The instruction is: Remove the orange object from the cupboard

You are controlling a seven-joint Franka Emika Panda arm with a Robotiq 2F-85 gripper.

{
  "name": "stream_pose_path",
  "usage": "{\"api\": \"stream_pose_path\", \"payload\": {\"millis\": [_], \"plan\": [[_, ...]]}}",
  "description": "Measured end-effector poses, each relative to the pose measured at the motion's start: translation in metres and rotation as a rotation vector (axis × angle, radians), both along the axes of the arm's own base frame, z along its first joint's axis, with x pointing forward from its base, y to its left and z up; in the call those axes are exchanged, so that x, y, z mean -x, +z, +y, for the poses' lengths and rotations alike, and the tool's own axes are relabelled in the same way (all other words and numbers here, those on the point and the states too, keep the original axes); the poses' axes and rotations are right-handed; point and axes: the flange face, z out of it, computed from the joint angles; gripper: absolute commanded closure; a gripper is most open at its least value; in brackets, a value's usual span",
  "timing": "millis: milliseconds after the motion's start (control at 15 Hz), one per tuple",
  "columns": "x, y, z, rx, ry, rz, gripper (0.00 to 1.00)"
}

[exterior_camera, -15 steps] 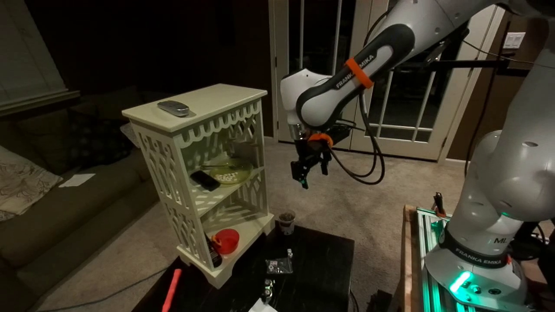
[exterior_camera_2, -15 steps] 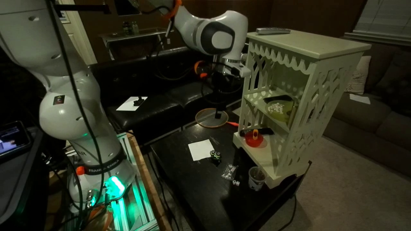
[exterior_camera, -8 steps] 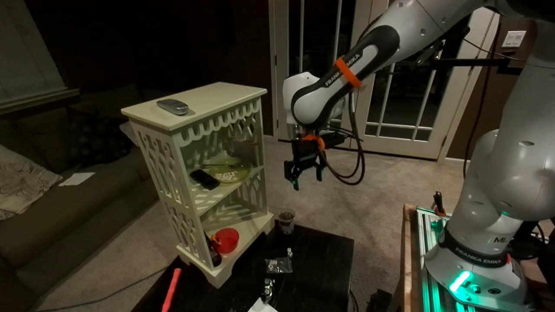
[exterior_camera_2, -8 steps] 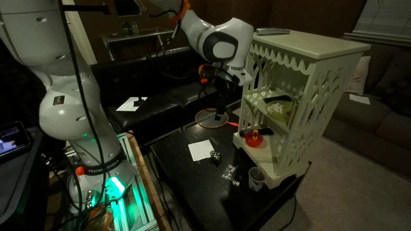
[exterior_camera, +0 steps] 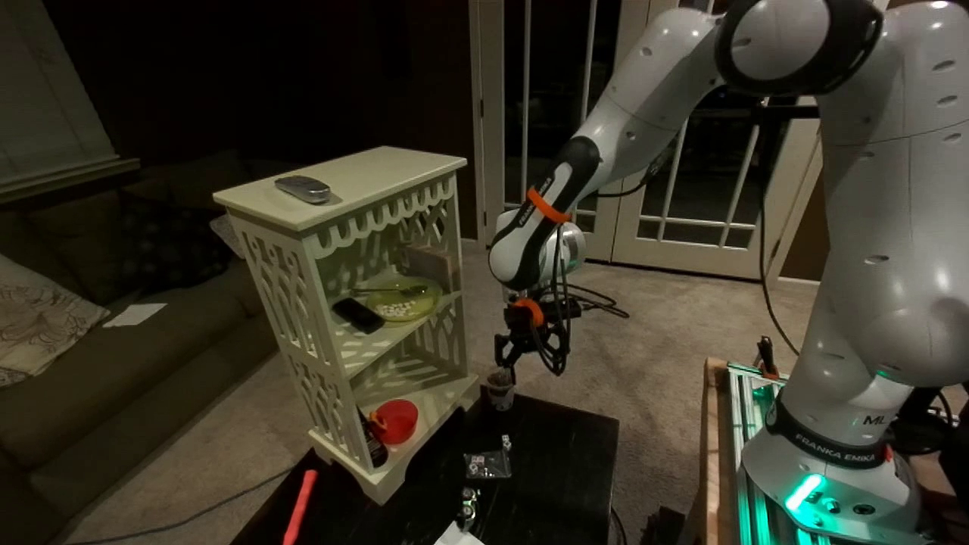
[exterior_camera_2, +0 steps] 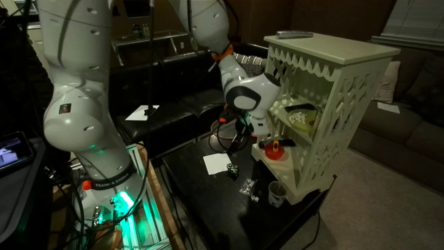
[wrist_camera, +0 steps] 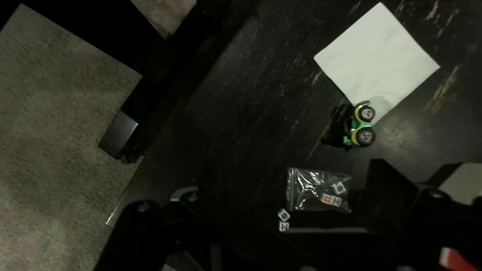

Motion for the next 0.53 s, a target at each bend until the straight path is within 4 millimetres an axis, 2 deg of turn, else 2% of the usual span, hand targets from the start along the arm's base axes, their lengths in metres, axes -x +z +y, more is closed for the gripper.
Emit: {"api": "stream_pose_path", "payload": {"millis": [133,333,533], "plan": [[-0.005,-0.015,0.0,0.007,-0.005,0.028,0.0],[-0.009,-0.018,0.003,-0.028,-0.061,-0.007,0.0],[-0.015,-0.03,0.022,-0.132,-0.169,-0.089,0.0]]}}
